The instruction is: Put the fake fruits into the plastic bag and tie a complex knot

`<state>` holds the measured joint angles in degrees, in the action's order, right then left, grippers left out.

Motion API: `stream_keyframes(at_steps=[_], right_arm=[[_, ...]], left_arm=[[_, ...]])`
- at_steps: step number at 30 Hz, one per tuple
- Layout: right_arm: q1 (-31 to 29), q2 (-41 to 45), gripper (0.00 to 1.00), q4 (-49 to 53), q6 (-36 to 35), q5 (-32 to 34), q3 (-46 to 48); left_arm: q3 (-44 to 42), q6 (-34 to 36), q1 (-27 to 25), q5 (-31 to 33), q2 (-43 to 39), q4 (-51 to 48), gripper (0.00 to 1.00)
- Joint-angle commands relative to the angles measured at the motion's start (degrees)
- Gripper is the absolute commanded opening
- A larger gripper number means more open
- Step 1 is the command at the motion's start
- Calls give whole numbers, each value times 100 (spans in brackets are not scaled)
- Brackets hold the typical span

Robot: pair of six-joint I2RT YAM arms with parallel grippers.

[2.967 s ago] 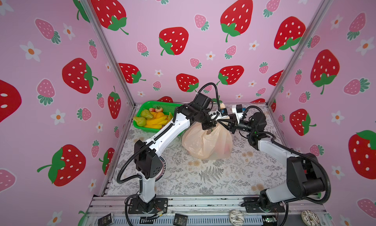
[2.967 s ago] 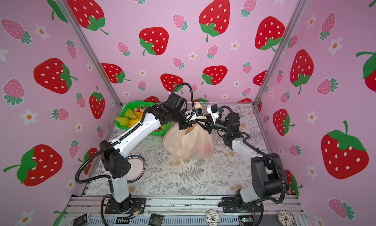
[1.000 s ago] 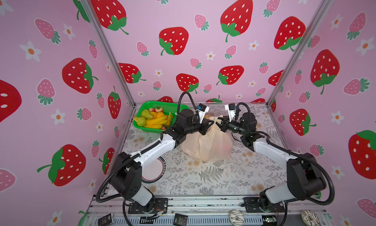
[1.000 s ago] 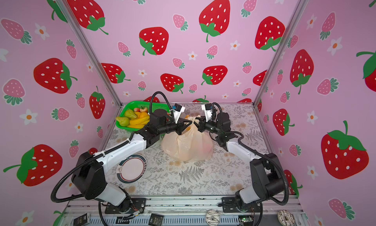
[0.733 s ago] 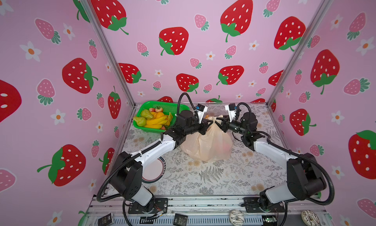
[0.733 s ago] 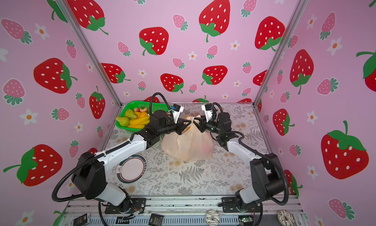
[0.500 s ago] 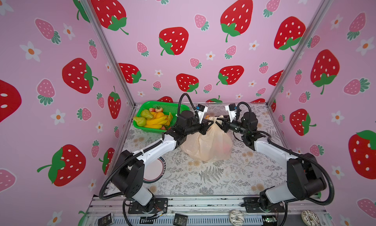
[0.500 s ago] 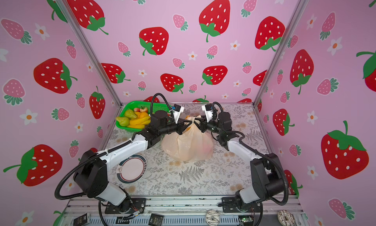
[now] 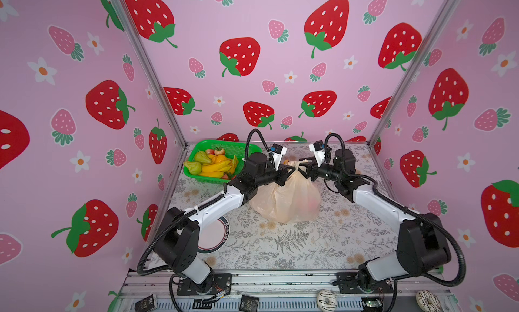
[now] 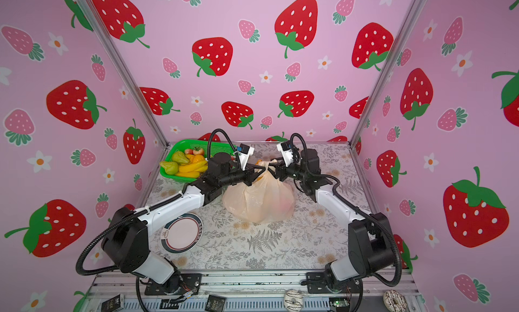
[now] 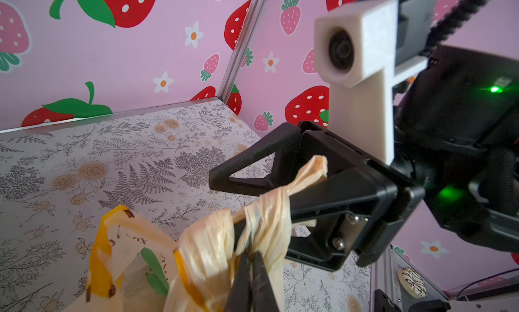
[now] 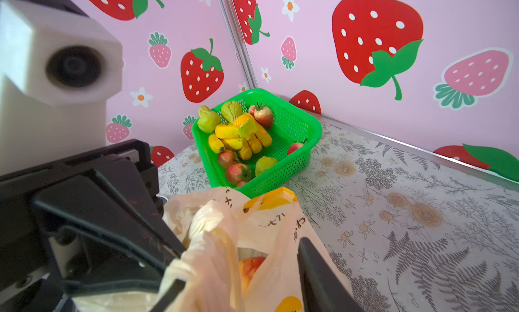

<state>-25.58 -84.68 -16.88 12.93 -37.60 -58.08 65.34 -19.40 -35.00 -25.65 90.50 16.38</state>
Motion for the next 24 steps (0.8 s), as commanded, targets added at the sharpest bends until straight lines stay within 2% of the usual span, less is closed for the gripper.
stream_keyframes(at_steps=[1,9,18,24], right_arm=[[19,291,59,627,-494,179,-202],[71,441,71,983,-660,301,-264],[89,604,91,1356,-884,341,-270],[106,827,94,1559,-933,439,-187]], left_arm=[[109,-71,-6,-85,73,177,0],[113,-75,-5,-115,74,163,0],[119,-137,-17,-155,49,181,0],[93,-137,-32,-160,-32,168,0]])
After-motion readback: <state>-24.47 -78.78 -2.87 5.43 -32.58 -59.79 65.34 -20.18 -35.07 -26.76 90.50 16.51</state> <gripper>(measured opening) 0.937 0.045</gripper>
